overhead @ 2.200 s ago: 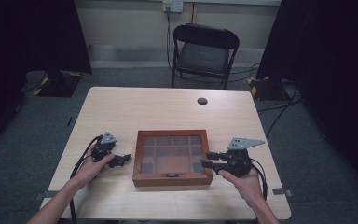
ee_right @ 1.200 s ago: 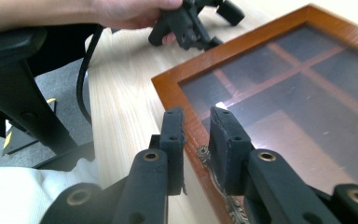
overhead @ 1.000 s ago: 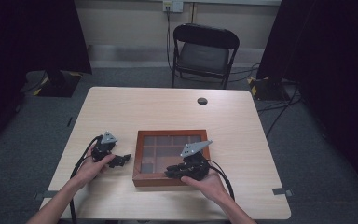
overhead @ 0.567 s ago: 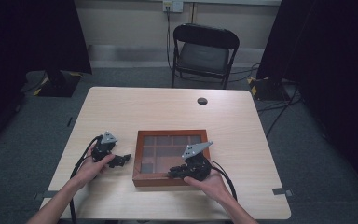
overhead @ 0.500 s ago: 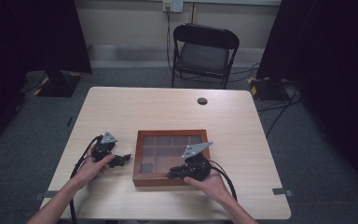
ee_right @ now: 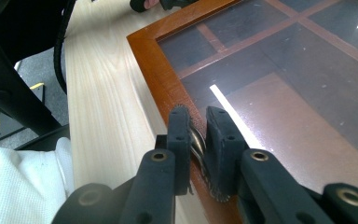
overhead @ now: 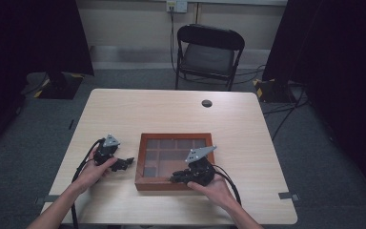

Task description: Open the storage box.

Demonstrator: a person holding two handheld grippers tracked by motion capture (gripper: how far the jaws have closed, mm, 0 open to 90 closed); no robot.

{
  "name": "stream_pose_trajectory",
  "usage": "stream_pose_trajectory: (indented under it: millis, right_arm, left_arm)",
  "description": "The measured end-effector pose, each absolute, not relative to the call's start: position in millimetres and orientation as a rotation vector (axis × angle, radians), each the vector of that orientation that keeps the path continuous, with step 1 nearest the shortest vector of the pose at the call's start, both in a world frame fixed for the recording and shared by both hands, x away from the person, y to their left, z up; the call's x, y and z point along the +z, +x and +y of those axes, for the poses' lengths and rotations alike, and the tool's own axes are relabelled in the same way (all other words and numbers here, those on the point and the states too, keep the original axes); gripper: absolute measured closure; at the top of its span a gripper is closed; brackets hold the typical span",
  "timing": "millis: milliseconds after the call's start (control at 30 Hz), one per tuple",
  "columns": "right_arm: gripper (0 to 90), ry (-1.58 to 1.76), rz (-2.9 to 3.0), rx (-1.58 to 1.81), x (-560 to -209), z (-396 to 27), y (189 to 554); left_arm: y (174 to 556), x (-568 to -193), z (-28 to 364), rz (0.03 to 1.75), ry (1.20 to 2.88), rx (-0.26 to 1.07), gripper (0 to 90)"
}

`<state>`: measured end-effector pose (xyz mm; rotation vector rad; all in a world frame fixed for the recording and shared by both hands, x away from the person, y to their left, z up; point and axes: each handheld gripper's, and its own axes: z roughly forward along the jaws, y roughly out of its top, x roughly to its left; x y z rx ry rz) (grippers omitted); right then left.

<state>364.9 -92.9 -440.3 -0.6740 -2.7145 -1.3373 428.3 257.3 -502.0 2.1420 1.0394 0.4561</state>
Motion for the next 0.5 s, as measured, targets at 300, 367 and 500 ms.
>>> stream_pose_trajectory:
  millis: [300, 367, 500]
  right_arm:
    - [81.1, -0.665, -2.726, -1.305, -438.0, -89.2, 364.5]
    - [81.1, -0.662, -2.727, -1.305, -438.0, -89.2, 364.7]
    - [81.2, -0.662, -2.727, -1.304, -436.9, -89.4, 364.8]
  left_arm:
    - [428.4, -501.9, 257.4, 1.038, 2.142, 0.454, 6.3]
    - [428.4, -501.9, 257.4, 1.038, 2.143, 0.454, 6.3]
    - [428.4, -501.9, 257.5, 1.037, 2.143, 0.456, 6.3]
